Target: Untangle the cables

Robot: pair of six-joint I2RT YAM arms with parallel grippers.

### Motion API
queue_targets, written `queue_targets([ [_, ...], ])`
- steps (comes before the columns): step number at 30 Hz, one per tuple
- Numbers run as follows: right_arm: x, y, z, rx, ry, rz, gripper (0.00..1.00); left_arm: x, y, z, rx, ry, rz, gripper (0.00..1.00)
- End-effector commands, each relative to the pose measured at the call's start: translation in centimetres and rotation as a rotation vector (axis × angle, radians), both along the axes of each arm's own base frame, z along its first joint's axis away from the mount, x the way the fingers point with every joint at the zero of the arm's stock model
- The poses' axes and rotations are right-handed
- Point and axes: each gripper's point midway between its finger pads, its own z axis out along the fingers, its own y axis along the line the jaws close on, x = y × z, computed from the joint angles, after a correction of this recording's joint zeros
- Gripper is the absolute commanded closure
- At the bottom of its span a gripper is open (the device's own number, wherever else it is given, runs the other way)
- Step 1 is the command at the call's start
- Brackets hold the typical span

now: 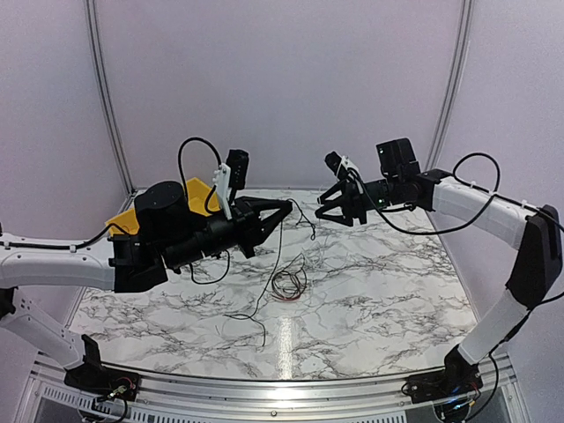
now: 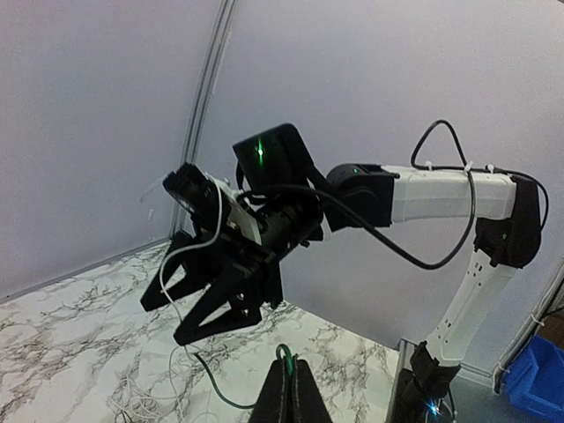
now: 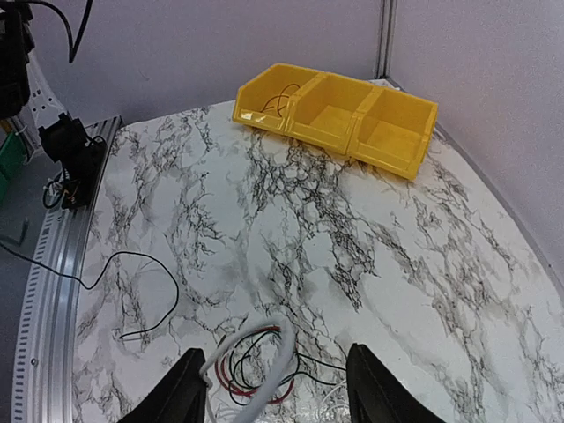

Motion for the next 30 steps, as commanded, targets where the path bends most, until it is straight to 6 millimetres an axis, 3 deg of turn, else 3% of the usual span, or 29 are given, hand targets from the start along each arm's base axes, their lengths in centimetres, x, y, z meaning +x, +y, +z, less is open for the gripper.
queue_targets([
  [1, -1.3, 0.5, 1.2, 0.005, 0.006, 0.097, 0.46, -1.5, -1.6, -0.3, 0.032, 0.003, -0.132, 1.00],
  [6, -3.7, 1.2, 3.0, 0.106, 0.061, 0.236, 0.44, -1.9, -2.3, -0.8, 0.058, 0.010, -0.173, 1.00],
  [11, -1.4, 0.5, 0.6, -0.002, 0.024, 0.120, 0.42, -1.9, -2.3, -0.9, 0.066, 0.012, -0.177, 1.00],
  [13, -1.0, -0.1, -2.7, -0.096, 0.027, 0.083, 0.40, -1.9, -2.1, -0.9, 0.070, 0.011, -0.169, 1.00],
  [15, 0.4, -1.2, -7.9, -0.289, 0.027, 0.005, 0.36, -1.9, -1.9, -0.9, 0.074, 0.009, -0.162, 1.00],
  [17, 2.2, -3.7, -12.9, -0.508, 0.064, -0.087, 0.36, -1.9, -1.8, -0.9, 0.077, 0.007, -0.158, 1.00],
  [19, 3.7, -6.3, -14.7, -0.615, 0.083, -0.173, 0.35, -1.8, -1.6, -0.9, 0.081, 0.007, -0.150, 1.00],
  [23, 4.5, -7.3, -12.6, -0.586, -0.011, -0.248, 0.29, -1.2, -1.1, -1.8, 0.103, 0.008, -0.105, 1.00],
  [30, 6.4, -9.6, -11.3, -0.819, -0.215, -0.401, 0.26, 1.1, -0.3, -3.6, 0.144, 0.021, 0.034, 1.00],
])
